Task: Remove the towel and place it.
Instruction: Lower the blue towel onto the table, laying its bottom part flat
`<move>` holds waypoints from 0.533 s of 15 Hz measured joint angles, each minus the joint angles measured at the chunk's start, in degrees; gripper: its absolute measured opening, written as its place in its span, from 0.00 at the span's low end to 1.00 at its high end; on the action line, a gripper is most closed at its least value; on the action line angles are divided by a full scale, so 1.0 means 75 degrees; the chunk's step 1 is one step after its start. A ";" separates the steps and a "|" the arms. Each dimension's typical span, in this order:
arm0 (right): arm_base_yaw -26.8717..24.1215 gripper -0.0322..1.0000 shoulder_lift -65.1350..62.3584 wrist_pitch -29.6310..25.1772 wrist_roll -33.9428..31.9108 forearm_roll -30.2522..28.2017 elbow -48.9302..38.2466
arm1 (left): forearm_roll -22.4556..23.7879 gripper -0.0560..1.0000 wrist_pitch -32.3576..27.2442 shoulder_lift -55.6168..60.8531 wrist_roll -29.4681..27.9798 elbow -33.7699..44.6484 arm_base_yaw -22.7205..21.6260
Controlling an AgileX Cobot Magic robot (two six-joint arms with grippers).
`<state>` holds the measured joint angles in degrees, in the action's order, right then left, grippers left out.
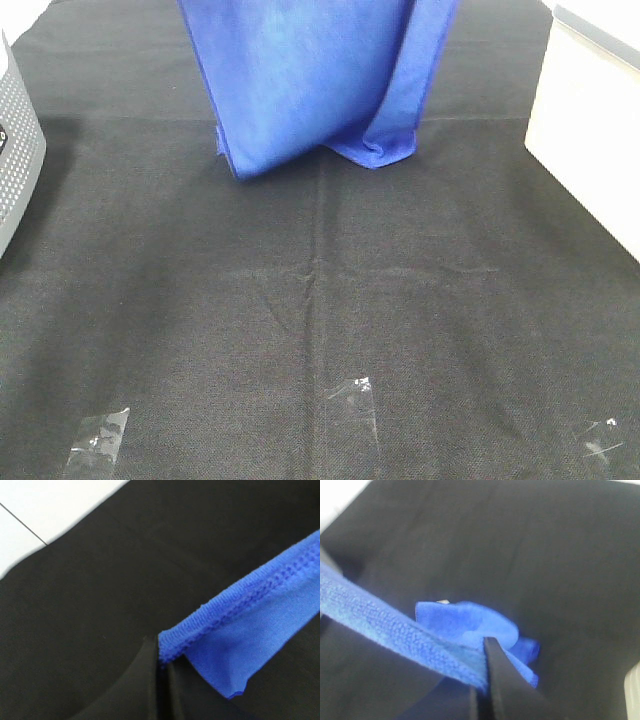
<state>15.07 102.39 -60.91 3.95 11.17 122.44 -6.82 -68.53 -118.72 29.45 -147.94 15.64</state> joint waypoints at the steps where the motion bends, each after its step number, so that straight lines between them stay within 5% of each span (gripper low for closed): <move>1: 0.0000 0.04 -0.0061 -0.0413 0.0015 0.0053 0.0000 | -0.0053 0.05 -0.0099 0.0061 -0.0298 0.0000 0.0000; 5: 0.0000 0.04 -0.0084 -0.1100 0.0183 0.0244 0.0023 | -0.0107 0.05 -0.0168 0.0351 -0.1642 0.0053 0.0000; 8: 0.0000 0.04 -0.0237 -0.1138 0.0222 0.0428 -0.0199 | -0.0107 0.05 -0.0168 0.0978 -0.1948 0.1367 0.0000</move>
<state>15.07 100.61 -69.44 5.61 14.38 120.95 -7.62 -69.79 -111.38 14.84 -137.68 15.64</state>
